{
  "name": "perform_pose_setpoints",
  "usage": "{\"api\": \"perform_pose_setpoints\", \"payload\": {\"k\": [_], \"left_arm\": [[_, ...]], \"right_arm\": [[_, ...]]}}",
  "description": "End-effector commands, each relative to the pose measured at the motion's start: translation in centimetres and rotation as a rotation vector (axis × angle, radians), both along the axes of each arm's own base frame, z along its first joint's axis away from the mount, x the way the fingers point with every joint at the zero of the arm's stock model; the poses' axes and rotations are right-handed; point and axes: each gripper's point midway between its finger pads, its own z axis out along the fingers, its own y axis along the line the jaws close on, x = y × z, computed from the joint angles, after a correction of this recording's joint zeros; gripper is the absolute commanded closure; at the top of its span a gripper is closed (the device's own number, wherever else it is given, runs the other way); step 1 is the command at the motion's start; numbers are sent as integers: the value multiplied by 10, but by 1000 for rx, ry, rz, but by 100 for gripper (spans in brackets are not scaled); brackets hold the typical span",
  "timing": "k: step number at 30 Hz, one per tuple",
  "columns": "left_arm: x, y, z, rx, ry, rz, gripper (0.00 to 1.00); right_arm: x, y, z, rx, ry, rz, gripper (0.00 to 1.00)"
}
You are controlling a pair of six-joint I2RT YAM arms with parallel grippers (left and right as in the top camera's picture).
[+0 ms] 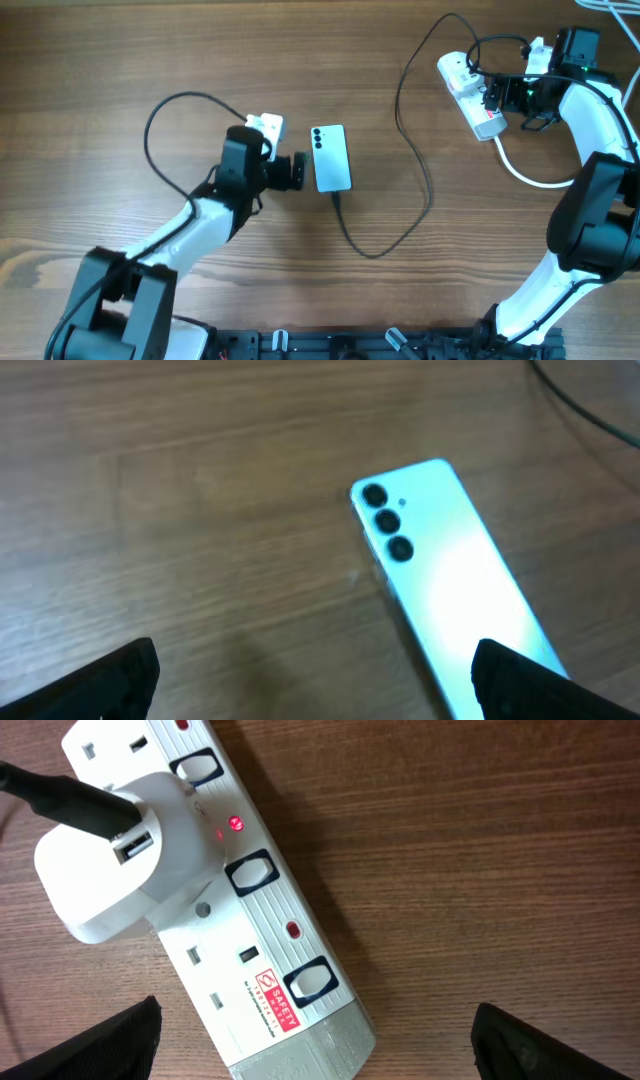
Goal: Plug charger to phone and switch on socket
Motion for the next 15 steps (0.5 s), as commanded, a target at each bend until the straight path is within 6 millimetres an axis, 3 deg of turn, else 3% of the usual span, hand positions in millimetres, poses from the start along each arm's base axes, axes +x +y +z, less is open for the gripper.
{"api": "perform_pose_setpoints", "payload": {"k": [1,15], "left_arm": [[-14,12,-1,-12,-6,17,0],[-69,46,-11,-36,-64,74,0]], "right_arm": [[1,0,4,-14,-11,11,0],[1,0,4,-14,-11,11,0]]}}
